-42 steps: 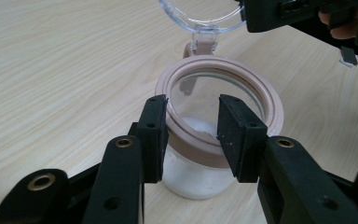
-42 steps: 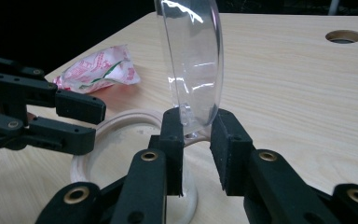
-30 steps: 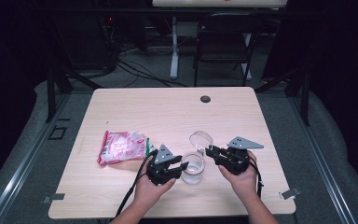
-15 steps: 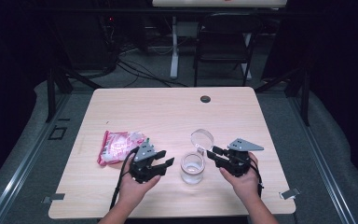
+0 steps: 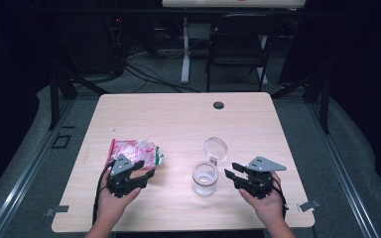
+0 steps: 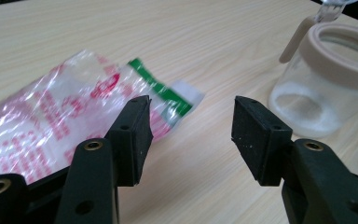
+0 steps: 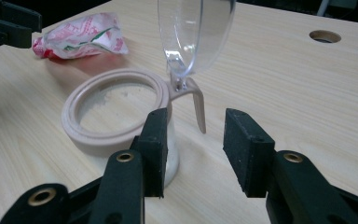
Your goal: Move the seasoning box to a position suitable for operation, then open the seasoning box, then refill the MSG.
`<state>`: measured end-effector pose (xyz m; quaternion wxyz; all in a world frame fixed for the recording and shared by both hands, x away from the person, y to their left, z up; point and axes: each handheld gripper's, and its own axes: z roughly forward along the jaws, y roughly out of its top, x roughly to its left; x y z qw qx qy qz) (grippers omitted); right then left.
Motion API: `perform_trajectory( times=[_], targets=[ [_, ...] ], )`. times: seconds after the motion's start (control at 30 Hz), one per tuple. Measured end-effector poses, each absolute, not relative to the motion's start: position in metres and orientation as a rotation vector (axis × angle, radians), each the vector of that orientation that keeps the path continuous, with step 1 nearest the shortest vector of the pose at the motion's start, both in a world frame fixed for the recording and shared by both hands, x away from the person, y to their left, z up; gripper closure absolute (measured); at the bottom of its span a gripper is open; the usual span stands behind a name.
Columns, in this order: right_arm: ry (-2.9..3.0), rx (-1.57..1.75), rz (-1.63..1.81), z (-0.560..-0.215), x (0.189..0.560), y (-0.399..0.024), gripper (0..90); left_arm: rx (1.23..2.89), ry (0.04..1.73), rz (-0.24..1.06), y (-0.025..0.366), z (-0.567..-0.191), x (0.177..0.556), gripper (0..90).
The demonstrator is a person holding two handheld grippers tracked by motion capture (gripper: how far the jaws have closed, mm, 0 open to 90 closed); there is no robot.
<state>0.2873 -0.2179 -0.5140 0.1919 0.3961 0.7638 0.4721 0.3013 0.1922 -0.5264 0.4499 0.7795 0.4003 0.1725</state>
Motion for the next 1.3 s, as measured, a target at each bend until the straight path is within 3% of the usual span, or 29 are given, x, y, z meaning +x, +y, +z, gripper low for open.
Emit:
perform_trajectory(
  times=[0.37,0.6,0.87,1.3],
  targets=[
    [2.159,1.089,1.265,-0.524,0.288,-0.220,54.1,1.943,1.027,0.530,0.202,-0.537,0.303,44.5],
    [2.185,1.096,1.296,-0.525,0.286,-0.217,53.9,1.958,1.045,0.514,0.204,-0.538,0.306,45.6],
    [2.160,1.100,1.319,-0.525,0.283,-0.217,53.9,1.975,1.088,0.582,0.203,-0.539,0.309,36.0],
    [2.161,1.099,1.309,-0.526,0.282,-0.218,53.1,2.081,1.051,0.659,0.195,-0.543,0.313,33.7]
  ],
)
